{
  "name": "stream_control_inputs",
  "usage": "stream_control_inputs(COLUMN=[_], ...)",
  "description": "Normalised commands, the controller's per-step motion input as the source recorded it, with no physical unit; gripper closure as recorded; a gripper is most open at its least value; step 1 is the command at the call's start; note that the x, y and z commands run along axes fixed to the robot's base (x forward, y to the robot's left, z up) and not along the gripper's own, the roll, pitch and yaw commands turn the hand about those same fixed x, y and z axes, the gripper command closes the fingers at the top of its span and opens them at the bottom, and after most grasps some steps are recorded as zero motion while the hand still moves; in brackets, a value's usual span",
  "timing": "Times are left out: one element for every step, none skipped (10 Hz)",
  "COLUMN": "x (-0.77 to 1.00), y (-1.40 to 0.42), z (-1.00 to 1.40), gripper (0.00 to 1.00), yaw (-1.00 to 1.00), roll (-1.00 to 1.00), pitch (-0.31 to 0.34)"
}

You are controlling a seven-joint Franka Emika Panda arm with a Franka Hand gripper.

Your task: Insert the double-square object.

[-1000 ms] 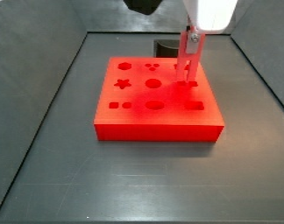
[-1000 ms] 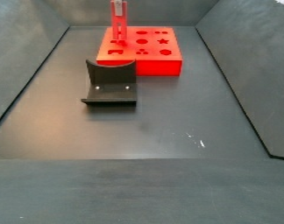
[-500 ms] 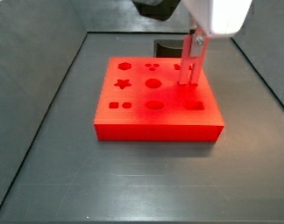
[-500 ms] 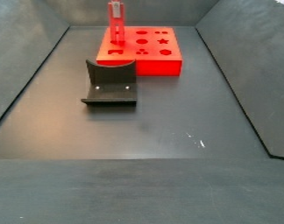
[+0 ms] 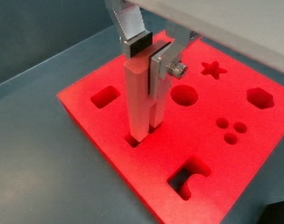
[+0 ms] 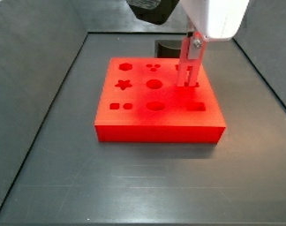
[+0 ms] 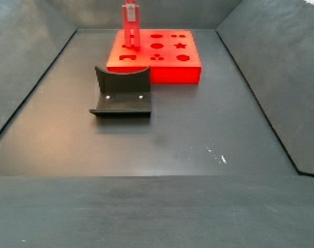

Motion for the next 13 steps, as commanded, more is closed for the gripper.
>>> stream_control_inputs(x=[0.18,0.21,0.12,0.00,-0.05,-0.05,-0.05,-0.02,0.00,0.00,0.00,0.00,0.00], y=[0.00,0.00,0.00,0.00,0.00,0.00,0.00,0.00,0.00,0.00,0.00,0.00,0.00], z=[-0.10,-0.09,-0.12,-0.13,-0.17,-0.24,-0.37,-0.45,-0.47,-0.51,-0.52,-0.49,-0.29], gripper=[1.00,1.00,1.00,1.00,1.00,1.00,1.00,1.00,1.00,1.00,1.00,1.00,1.00], yaw=[-0.10,-0.16,-0.25,-0.21,-0.10,-0.07,-0.05,-0.01,0.00,0.00,0.00,0.00,0.00], roll=[0.11,0.13,0.13,0.08,0.06,0.07,0.06,0.05,0.05,0.06,0.06,0.08,0.10], pitch=[0.006,0.029,0.031,0.000,0.000,0.000,-0.040,-0.076,-0.080,-0.084,-0.084,-0.060,0.000])
